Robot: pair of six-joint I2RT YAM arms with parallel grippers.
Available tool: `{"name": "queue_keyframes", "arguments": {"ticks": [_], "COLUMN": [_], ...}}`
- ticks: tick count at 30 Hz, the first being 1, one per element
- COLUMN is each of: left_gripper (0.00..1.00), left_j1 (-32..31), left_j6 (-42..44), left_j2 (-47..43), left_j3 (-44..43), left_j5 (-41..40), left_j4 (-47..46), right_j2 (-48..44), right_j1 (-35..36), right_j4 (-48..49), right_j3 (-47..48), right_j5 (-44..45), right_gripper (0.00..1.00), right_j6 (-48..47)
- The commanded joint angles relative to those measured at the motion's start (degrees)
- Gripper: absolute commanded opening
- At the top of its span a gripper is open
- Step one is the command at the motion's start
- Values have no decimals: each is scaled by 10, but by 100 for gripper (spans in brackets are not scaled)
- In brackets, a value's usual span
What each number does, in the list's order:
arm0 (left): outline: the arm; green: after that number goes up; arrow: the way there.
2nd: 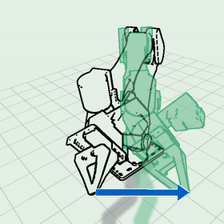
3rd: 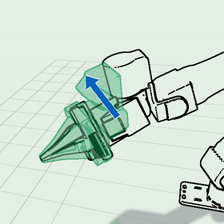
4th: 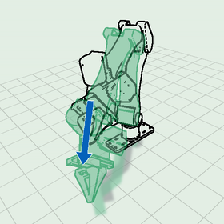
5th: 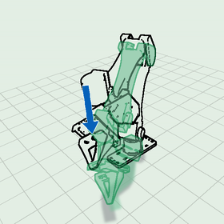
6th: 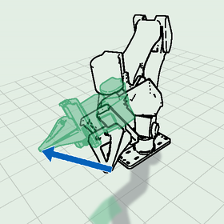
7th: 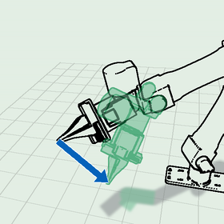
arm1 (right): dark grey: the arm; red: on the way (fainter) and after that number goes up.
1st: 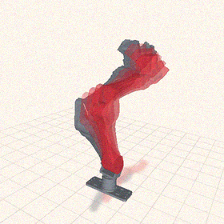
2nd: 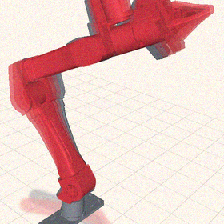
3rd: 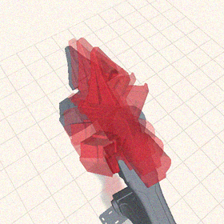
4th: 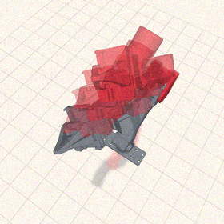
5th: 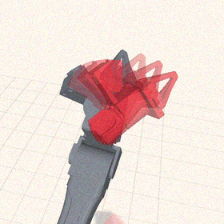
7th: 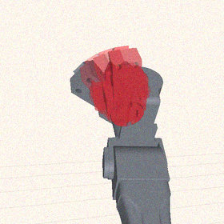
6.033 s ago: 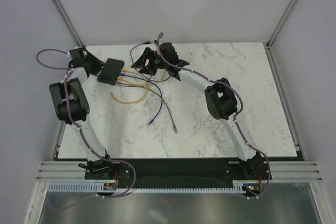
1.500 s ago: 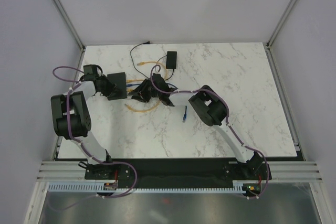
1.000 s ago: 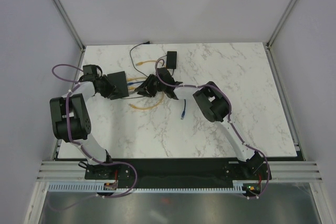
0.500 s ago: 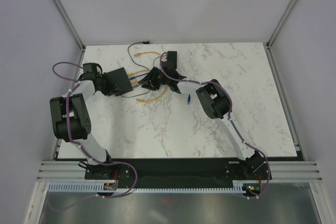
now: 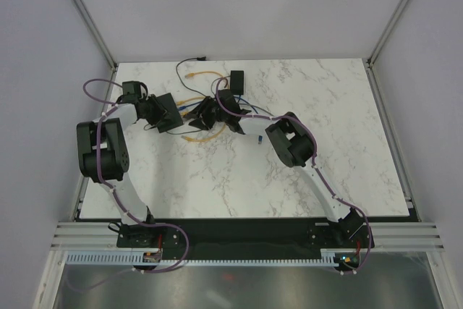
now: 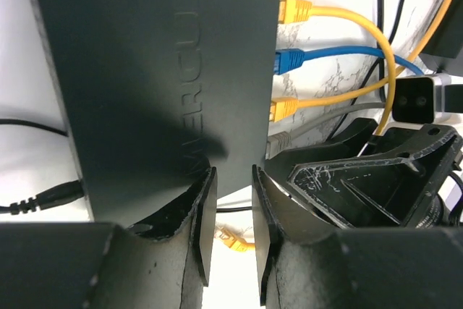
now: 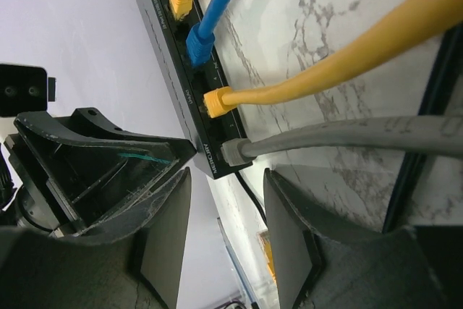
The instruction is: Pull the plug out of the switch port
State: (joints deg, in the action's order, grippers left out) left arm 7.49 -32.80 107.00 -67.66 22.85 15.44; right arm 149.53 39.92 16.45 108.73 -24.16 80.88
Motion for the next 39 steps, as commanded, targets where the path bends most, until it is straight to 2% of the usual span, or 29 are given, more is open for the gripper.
{"name": "queue_keyframes", "arguments": {"ticks": [1, 9, 20, 28, 29, 30, 35, 39], "left_gripper": [33, 33, 33, 33, 31, 31, 31, 31], "left_j1": [-5, -5, -5, -5, -5, -5, -5, -5], "left_j6": [-3, -3, -3, -3, -25, -24, -23, -23], "left_j2": [6, 6, 5, 1, 1, 1, -2, -5], "left_j3": [-24, -20, -11, 1, 2, 3, 9, 16], "left_j5": [9, 9, 9, 9, -6, -74, -75, -77], "left_j4": [-11, -11, -11, -11, 69, 70, 70, 70], "right_j2": [11, 27, 40, 46, 46, 47, 51, 58], "right_j1": [5, 15, 18, 23, 24, 24, 24, 24], "right_j4": [5, -12, -42, -69, -73, -85, -132, -163], "right_j3": [3, 17, 21, 26, 26, 29, 40, 48], "right_j5": [20, 39, 59, 70, 73, 75, 95, 100], "right_gripper": [53, 49, 49, 41, 41, 41, 44, 41], "right_j6": [34, 35, 29, 3, 1, -4, -33, -36]}}
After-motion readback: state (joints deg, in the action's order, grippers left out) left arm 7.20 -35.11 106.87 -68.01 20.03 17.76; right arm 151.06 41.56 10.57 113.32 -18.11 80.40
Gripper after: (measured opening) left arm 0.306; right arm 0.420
